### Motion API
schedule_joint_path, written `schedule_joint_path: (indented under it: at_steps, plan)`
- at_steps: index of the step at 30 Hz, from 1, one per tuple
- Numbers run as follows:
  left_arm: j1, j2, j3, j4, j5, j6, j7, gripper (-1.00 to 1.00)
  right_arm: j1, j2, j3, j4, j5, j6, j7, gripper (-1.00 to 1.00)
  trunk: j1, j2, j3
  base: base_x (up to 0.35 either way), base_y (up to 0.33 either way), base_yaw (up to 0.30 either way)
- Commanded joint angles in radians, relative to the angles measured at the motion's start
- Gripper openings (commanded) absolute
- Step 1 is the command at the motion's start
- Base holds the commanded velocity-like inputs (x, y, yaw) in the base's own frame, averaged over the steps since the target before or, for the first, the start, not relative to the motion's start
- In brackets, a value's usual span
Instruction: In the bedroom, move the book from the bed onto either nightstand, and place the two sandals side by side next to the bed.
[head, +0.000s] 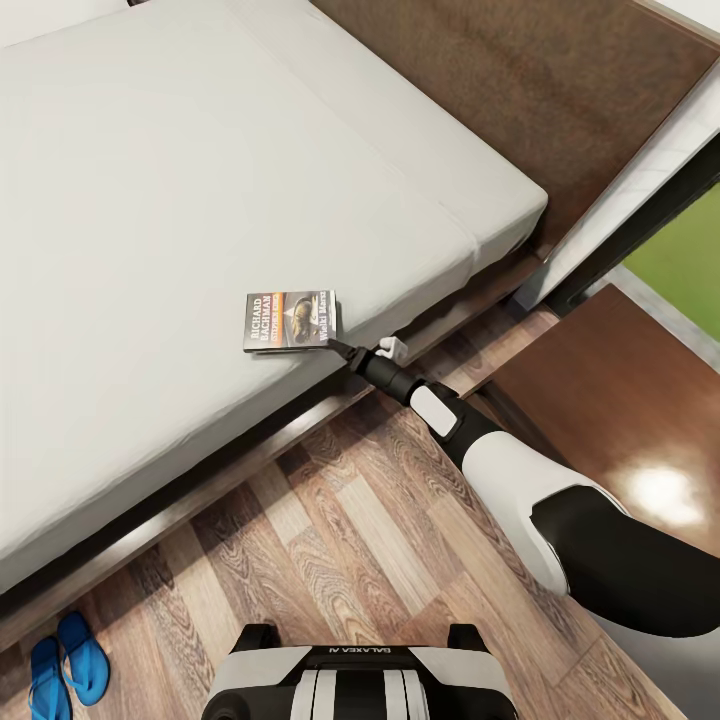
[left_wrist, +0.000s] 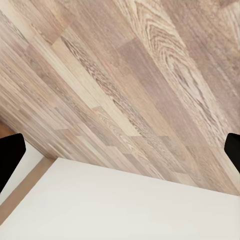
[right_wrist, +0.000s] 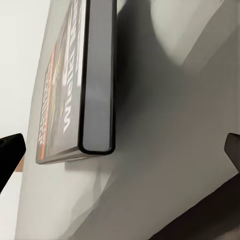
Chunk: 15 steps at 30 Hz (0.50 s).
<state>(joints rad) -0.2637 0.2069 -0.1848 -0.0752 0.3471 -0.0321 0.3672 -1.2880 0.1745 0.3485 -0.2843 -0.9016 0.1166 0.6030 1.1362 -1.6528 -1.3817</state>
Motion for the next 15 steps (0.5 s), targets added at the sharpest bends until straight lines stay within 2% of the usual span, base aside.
schedule_joint_path:
  at_steps: [1, 15]
  plan:
    - [0.0, 0.0, -0.008, 0.0, 0.011, -0.003, 0.003, 1.0, -0.001, 0.0, 0.001, 0.001, -0.009, 0.006, 0.002, 1.0, 0.0, 0.0, 0.0, 0.0, 0.0, 0.0]
    - [0.0, 0.0, -0.008, 0.0, 0.01, -0.003, 0.003, 1.0, -0.001, 0.0, 0.001, 0.001, -0.012, 0.006, 0.001, 1.0, 0.0, 0.0, 0.0, 0.0, 0.0, 0.0]
